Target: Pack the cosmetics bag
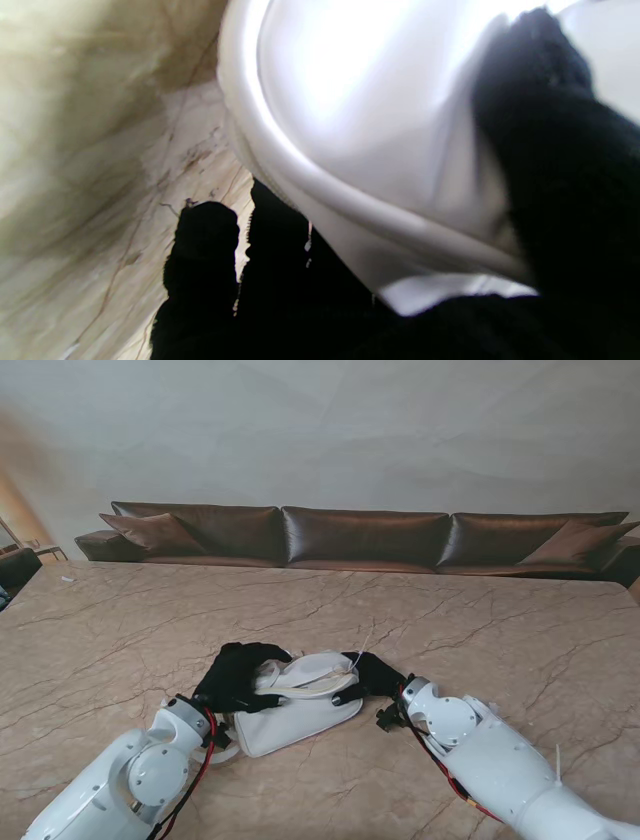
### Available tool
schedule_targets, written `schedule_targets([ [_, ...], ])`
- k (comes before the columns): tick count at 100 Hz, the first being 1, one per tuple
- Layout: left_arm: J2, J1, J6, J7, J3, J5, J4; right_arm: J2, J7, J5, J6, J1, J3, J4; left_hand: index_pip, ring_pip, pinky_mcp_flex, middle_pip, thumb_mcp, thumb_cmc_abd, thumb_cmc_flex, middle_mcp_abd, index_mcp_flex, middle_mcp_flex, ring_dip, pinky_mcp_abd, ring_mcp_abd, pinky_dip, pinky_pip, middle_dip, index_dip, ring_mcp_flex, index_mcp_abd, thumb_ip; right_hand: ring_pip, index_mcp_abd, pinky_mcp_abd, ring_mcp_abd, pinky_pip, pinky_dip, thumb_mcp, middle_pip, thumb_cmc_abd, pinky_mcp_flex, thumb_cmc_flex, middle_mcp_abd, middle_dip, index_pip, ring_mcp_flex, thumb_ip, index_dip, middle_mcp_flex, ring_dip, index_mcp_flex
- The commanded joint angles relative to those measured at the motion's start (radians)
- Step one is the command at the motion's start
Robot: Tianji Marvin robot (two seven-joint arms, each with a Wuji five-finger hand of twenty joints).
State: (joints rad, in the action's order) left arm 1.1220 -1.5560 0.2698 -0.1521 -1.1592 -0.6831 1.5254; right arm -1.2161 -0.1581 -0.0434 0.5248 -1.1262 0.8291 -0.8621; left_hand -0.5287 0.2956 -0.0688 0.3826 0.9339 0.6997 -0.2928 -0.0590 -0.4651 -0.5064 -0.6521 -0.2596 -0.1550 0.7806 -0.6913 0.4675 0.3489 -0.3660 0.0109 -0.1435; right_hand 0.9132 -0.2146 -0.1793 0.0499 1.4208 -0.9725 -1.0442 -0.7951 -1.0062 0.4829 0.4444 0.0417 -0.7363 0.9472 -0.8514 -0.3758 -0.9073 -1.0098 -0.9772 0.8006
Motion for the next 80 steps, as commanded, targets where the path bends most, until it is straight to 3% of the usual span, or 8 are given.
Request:
schedule_targets([
  [1, -0.004, -0.009, 0.004, -0.018, -0.014, 0.005, 0.027, -0.009, -0.001, 0.007, 0.006, -0.012, -0.007, 0.004, 0.042, -0.021, -0.019, -0.023, -0.011, -0.076, 0.054, 0.000, -0.021, 0.035, 0.017, 0.028, 0.021, -0.010, 0.024, -0.013, -0.017, 0.022, 0.009, 0.007, 0.180, -0.213, 0.002, 0.030, 0.023, -0.024, -0.226, -0.163, 0.387, 0.003, 0.302, 0.043, -0.054, 0.139, -0.096, 0.144, -0.084, -0.112, -0.082, 0.165],
  [13, 0.000, -0.022, 0.012, -0.001, -0.032, 0.057, 0.047, -0.011, 0.023, 0.025, 0.017, -0.012, -0.009, 0.010, 0.043, -0.030, -0.027, -0.035, -0.029, -0.090, 0.054, 0.008, -0.035, 0.040, 0.022, 0.026, 0.018, -0.017, 0.052, -0.020, -0.020, 0.033, 0.002, 0.013, 0.176, -0.211, 0.007, 0.027, 0.027, -0.025, -0.244, -0.160, 0.372, 0.011, 0.308, 0.057, -0.047, 0.148, -0.100, 0.151, -0.103, -0.121, -0.083, 0.176],
  [27, 0.007, -0.027, -0.003, -0.010, -0.027, 0.083, 0.070, -0.013, 0.043, 0.040, 0.021, -0.017, -0.007, 0.009, 0.047, -0.037, -0.025, -0.043, -0.080, -0.173, 0.030, 0.017, -0.063, 0.033, 0.024, 0.028, 0.018, -0.010, 0.076, -0.022, -0.019, 0.036, 0.020, 0.035, 0.178, -0.209, 0.006, 0.032, 0.034, -0.026, -0.257, -0.164, 0.362, 0.019, 0.308, 0.055, -0.042, 0.149, -0.108, 0.155, -0.117, -0.129, -0.086, 0.187],
  [39, 0.012, -0.014, -0.028, -0.042, 0.008, 0.057, 0.094, -0.013, 0.055, 0.051, 0.014, -0.022, -0.004, 0.001, 0.059, -0.039, -0.024, -0.044, -0.088, -0.196, 0.006, 0.026, -0.087, 0.022, 0.023, 0.035, 0.017, -0.008, 0.101, -0.021, -0.024, 0.044, 0.033, 0.052, 0.198, -0.210, -0.001, 0.036, 0.048, -0.030, -0.258, -0.180, 0.362, 0.027, 0.306, 0.042, -0.051, 0.146, -0.117, 0.152, -0.125, -0.129, -0.095, 0.186],
  [62, 0.009, 0.045, -0.145, -0.046, 0.131, -0.033, 0.132, -0.019, 0.079, 0.061, 0.009, -0.026, -0.010, 0.004, 0.179, -0.052, -0.030, -0.066, -0.083, -0.210, -0.004, 0.063, -0.053, 0.102, 0.029, 0.079, 0.015, -0.021, 0.204, -0.034, -0.095, 0.130, 0.086, 0.054, 0.225, -0.207, -0.014, 0.043, 0.060, -0.033, -0.253, -0.200, 0.371, 0.032, 0.304, 0.030, -0.061, 0.147, -0.121, 0.148, -0.130, -0.126, -0.104, 0.183],
  [80, 0.009, 0.117, -0.251, -0.020, 0.236, -0.070, 0.122, -0.021, 0.080, 0.065, 0.016, -0.020, -0.024, 0.006, 0.169, -0.044, -0.030, -0.057, -0.096, -0.229, 0.002, 0.062, -0.064, 0.097, 0.029, 0.091, 0.009, 0.014, 0.236, -0.031, -0.092, 0.146, 0.080, 0.059, 0.230, -0.208, -0.013, 0.040, 0.061, -0.032, -0.255, -0.205, 0.368, 0.033, 0.305, 0.033, -0.063, 0.149, -0.121, 0.148, -0.131, -0.123, -0.104, 0.180],
])
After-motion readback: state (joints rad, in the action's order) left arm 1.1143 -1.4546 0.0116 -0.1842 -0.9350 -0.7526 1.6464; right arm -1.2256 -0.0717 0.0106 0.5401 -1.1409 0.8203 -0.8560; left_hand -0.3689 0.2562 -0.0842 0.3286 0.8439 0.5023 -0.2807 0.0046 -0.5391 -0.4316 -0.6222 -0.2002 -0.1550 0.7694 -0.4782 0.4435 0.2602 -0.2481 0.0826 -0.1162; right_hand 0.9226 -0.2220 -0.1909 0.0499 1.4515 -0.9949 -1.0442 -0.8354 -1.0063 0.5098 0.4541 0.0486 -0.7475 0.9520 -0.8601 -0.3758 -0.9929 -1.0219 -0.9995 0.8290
